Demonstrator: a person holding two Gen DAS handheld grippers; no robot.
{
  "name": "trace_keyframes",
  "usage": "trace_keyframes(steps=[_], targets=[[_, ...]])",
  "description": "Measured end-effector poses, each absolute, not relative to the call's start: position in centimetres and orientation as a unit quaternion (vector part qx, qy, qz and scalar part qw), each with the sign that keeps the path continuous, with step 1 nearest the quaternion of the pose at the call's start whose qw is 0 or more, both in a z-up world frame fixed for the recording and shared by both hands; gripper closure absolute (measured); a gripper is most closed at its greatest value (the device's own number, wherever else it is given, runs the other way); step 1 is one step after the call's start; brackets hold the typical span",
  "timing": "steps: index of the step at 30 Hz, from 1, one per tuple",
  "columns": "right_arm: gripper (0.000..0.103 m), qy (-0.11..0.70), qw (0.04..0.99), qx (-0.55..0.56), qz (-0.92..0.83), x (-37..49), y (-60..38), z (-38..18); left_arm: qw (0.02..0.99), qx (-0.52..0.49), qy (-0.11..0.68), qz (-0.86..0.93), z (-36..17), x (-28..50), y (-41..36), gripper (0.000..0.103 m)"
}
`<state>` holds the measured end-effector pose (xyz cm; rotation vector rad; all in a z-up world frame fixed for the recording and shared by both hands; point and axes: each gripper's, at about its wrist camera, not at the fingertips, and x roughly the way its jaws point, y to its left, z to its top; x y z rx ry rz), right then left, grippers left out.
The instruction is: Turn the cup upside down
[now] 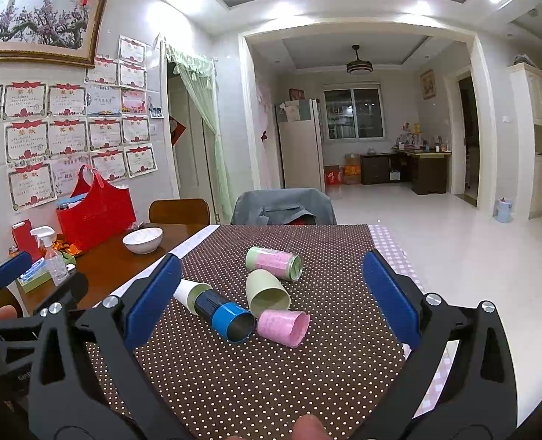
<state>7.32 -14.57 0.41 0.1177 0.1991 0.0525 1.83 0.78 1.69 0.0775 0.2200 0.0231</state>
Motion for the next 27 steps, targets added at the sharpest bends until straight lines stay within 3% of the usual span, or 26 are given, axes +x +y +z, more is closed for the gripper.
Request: trace_keyframes(steps=[27], targets=[[0.006, 0.116, 0.992, 0.038, 0.032, 9.6, -13.9, -0.4, 0.992, 0.042, 0.12, 0.007, 1.1, 4.0, 1.0, 0.004]])
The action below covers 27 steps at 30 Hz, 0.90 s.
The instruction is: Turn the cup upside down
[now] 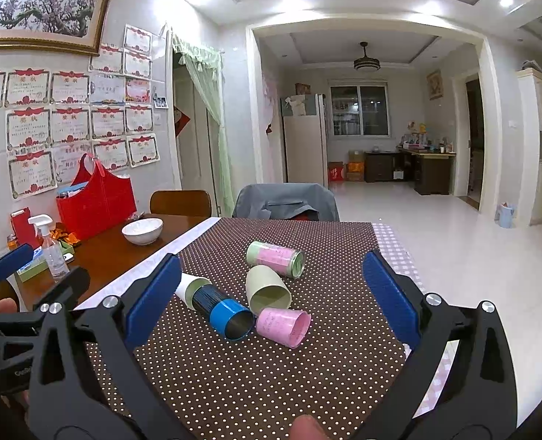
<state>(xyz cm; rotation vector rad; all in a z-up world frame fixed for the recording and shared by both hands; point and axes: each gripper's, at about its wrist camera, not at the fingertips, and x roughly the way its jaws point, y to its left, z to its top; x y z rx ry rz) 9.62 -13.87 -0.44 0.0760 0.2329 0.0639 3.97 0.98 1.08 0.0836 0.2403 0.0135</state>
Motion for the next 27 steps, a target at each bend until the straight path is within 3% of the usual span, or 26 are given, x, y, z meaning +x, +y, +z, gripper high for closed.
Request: trace_keyframes(steps=[11, 27], targets=[[0.006, 0.163, 0.985, 0.023, 0.044, 15.6, -13.6, -1.4, 0.987, 0.054, 0.151, 0.009, 0.4, 9.9, 1.1, 0.004], [0.006, 0.257, 0.964, 0.036, 0.048, 27.7, -16.6, -1.9, 0.959, 0.088, 0.264, -0.047, 0.3, 25.3, 0.3, 0.004]])
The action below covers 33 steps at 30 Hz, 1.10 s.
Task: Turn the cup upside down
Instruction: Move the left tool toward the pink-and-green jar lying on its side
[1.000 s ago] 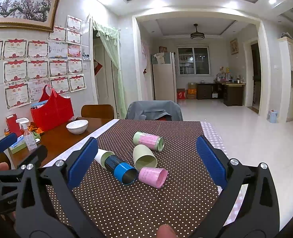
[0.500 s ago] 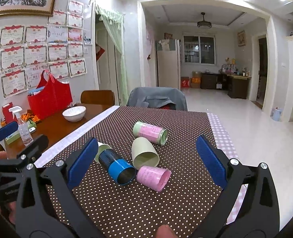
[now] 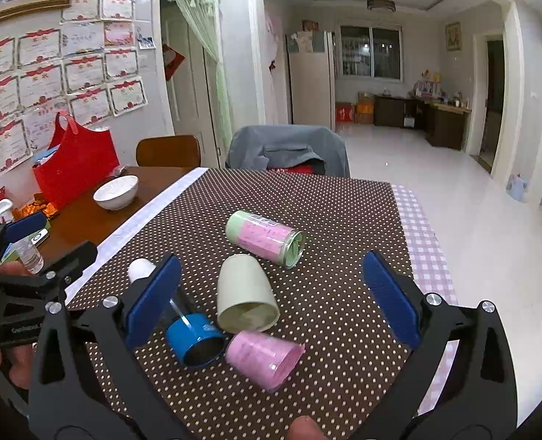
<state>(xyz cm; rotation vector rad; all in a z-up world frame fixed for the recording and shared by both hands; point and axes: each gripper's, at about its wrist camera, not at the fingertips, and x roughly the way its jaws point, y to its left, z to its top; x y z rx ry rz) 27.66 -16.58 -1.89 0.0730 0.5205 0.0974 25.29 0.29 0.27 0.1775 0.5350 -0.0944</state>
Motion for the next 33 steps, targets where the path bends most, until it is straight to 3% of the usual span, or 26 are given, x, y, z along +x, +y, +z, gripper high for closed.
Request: trace_keyframes(steps=[16, 33], targets=[[0.006, 0.345, 0.936, 0.06, 0.04, 37.4, -21.0, -6.3, 0.884, 0.238, 0.366, -0.166, -4.9, 40.7, -6.0, 0.004], [0.006, 0.399, 0.912, 0.09, 0.032, 42.0, -23.6, -10.2, 0.734, 0.423, 0.43, -0.311, -12.0, 49.7, -12.6, 0.004]])
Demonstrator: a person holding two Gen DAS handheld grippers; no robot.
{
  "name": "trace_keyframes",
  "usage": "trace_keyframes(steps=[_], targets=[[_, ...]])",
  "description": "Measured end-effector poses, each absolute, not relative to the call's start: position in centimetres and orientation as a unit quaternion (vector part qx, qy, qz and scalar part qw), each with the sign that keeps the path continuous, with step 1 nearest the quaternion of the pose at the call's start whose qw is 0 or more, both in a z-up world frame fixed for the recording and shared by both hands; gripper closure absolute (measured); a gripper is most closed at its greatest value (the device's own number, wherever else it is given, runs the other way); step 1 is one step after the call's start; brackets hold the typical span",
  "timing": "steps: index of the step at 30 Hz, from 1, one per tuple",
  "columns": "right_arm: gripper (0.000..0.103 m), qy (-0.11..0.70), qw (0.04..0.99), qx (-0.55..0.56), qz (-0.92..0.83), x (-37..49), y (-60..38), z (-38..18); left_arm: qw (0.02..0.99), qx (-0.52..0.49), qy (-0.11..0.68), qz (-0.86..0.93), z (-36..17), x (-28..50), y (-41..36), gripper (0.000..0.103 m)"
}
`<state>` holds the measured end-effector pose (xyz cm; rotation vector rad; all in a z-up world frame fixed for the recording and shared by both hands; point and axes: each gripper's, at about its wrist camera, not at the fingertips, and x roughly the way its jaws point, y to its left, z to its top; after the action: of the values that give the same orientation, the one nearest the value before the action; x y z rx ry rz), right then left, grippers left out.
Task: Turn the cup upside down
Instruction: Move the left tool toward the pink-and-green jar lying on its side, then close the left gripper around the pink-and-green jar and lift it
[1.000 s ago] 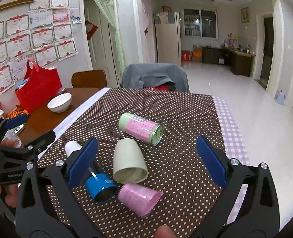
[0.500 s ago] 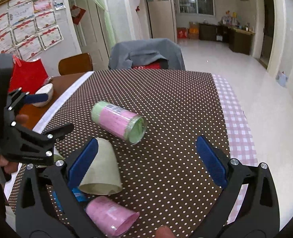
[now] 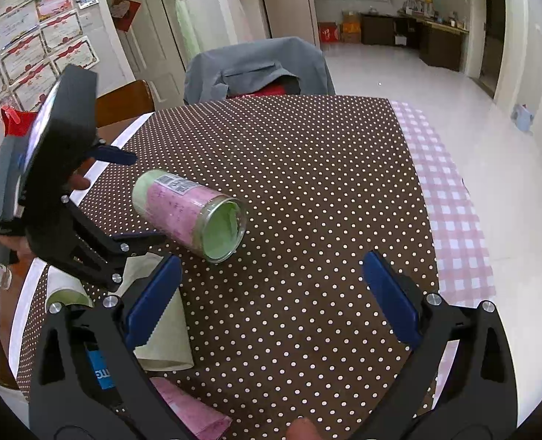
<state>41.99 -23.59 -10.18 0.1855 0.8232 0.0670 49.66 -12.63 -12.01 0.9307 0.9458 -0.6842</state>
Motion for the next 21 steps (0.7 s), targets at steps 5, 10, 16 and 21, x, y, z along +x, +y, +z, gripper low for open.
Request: trace_keyframes(steps=[5, 10, 16, 21], targets=[[0.006, 0.401, 0.91, 0.098, 0.027, 42.3, -24.1, -10.4, 0.699, 0.459, 0.434, -0.334, -13.4, 51.0, -14.3, 0.004], [0.006, 0.403, 0.909, 0.101, 0.026, 42.4, -24.3, -10.7, 0.679, 0.465, 0.447, -0.35, -14.6, 53.4, -16.0, 0.004], [0.006, 0.405, 0.908, 0.108, 0.023, 42.4, -24.7, -11.1, 0.659, 0.458, 0.479, -0.357, -16.5, 56.4, -17.1, 0.004], [0.006, 0.403, 0.908, 0.114, 0.019, 42.2, -25.1, -11.1, 0.66, 0.432, 0.505, -0.35, -17.5, 58.8, -17.7, 0.013]])
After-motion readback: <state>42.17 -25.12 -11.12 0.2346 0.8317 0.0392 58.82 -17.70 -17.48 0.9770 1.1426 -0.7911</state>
